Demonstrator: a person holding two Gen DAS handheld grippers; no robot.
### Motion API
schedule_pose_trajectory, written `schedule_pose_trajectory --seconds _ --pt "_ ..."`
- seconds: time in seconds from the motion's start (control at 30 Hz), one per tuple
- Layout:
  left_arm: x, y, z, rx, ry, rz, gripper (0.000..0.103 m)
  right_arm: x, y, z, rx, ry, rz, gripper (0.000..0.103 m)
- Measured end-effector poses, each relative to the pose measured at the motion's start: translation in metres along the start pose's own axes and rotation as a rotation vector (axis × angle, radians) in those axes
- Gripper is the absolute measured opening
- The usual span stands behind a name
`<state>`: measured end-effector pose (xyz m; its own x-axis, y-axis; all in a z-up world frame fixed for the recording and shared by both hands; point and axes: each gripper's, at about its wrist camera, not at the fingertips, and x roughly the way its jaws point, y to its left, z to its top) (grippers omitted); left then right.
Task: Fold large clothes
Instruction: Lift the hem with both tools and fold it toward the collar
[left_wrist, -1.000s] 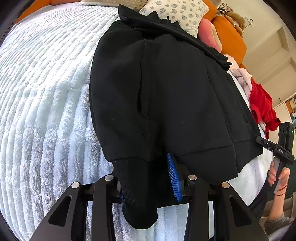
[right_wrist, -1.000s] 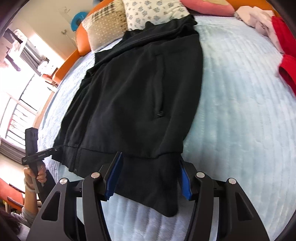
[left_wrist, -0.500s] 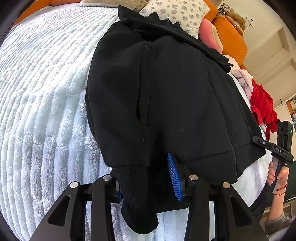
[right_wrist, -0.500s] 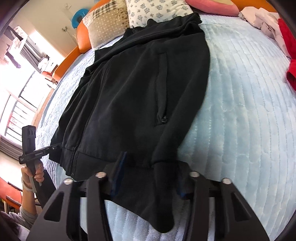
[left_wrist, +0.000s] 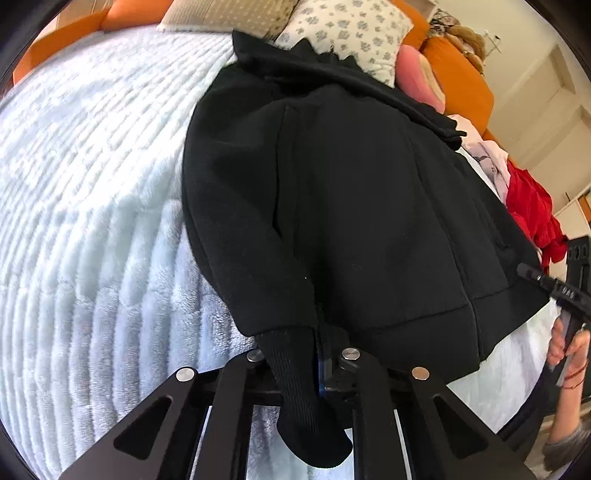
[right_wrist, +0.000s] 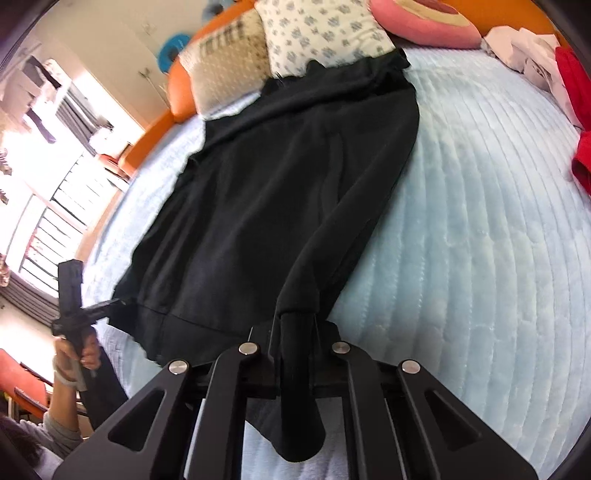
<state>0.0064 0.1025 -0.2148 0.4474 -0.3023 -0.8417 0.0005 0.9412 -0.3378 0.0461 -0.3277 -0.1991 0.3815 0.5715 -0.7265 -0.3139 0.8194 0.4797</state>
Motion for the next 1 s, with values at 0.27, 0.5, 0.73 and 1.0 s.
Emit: schedule_pose_trajectory --seconds 0.27,0.5,0.73,1.0 --pt "-0.066 -0.005 0.009 -0.002 -0.135 -0.108 0.013 -0.037 0.010 0.002 -0.003 -0.074 0.086 0.008" --pt "-0.114 -0.032 0.004 0.078 -0.182 -0.172 0.013 -0.070 0.019 -0.009 0.002 -0.116 0.166 0.008" --pt "-0.151 -0.048 -0.025 0.115 -0.176 -0.172 0.013 -0.121 0.022 -0.033 0.017 -0.145 0.191 0.008" --pt "-0.201 -0.060 -0.068 0.147 -0.180 -0.155 0.013 -0.164 0.045 -0.071 -0.033 -0.147 0.148 0.008"
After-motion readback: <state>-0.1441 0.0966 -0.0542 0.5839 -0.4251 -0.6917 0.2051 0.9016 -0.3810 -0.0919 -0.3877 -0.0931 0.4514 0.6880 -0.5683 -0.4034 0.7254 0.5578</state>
